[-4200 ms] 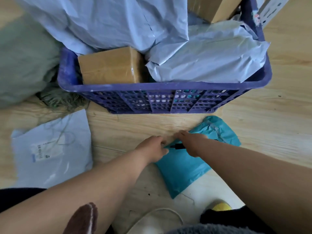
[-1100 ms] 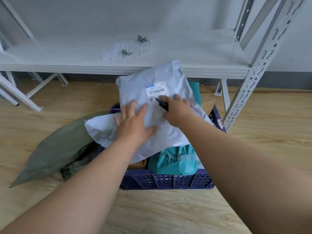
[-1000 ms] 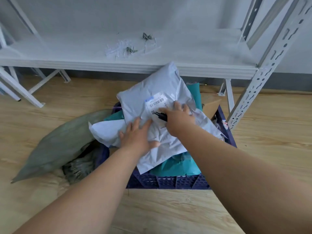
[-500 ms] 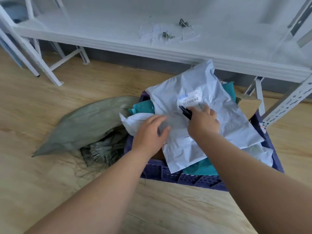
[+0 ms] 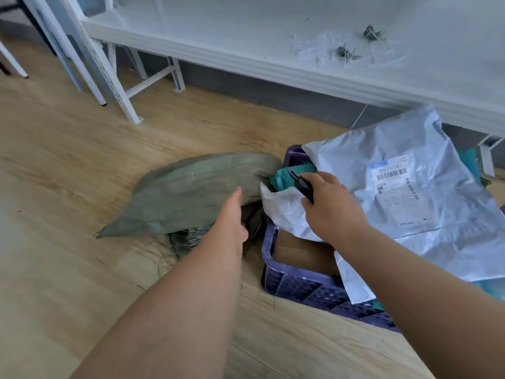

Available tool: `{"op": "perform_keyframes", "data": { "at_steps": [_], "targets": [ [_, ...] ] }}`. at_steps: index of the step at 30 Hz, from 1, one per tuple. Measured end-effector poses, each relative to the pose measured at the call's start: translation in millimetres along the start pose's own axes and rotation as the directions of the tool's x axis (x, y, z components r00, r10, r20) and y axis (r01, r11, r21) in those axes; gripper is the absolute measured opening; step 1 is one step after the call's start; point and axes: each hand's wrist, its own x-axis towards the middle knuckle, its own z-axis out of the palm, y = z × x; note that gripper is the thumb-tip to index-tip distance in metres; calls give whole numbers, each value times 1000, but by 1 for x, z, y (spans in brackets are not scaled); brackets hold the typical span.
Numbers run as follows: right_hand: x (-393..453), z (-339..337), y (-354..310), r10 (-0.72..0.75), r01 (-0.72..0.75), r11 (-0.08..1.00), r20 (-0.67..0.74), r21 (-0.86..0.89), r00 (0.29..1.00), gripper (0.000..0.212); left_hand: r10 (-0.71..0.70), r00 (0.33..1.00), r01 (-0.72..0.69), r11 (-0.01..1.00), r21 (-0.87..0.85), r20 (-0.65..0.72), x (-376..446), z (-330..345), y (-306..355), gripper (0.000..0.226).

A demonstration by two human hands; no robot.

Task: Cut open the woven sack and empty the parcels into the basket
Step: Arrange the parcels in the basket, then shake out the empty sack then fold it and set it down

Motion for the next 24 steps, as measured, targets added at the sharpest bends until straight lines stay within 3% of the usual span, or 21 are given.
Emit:
{"op": "perform_keyframes", "data": {
  "at_steps": [2,5,9,13,17,20,24],
  "targets": [
    [1,2,2,-17,17,1000,12,25,1000,48,-16,999,19,997,-72,39,8,2,3,70],
    [2,-1,3,-40,33,995,87,90,995,47,114,987,-120,992,-49,-110,4,7,25,66],
    [-5,-22,-7,-61,22,980,196,197,979,47,398,879,-333,906,262,-262,-26,18,62,56],
    [-13,-68,-30,-39,-29,966,254,258,966,37,602,764,-408,729,549,-231,-94,37,94,56],
    [-20,-128,-67,-5,-117,889,263,444,965,13,784,607,-402,440,803,-126,-180,53,121,48],
    [-26,-175,-102,9,-188,770,284,610,959,26,852,520,-362,287,887,-64,-244,63,133,42],
    [-39,-231,-144,-13,-168,786,288,594,957,47,815,579,-492,370,788,-21,-317,81,155,37]
  ]
}}
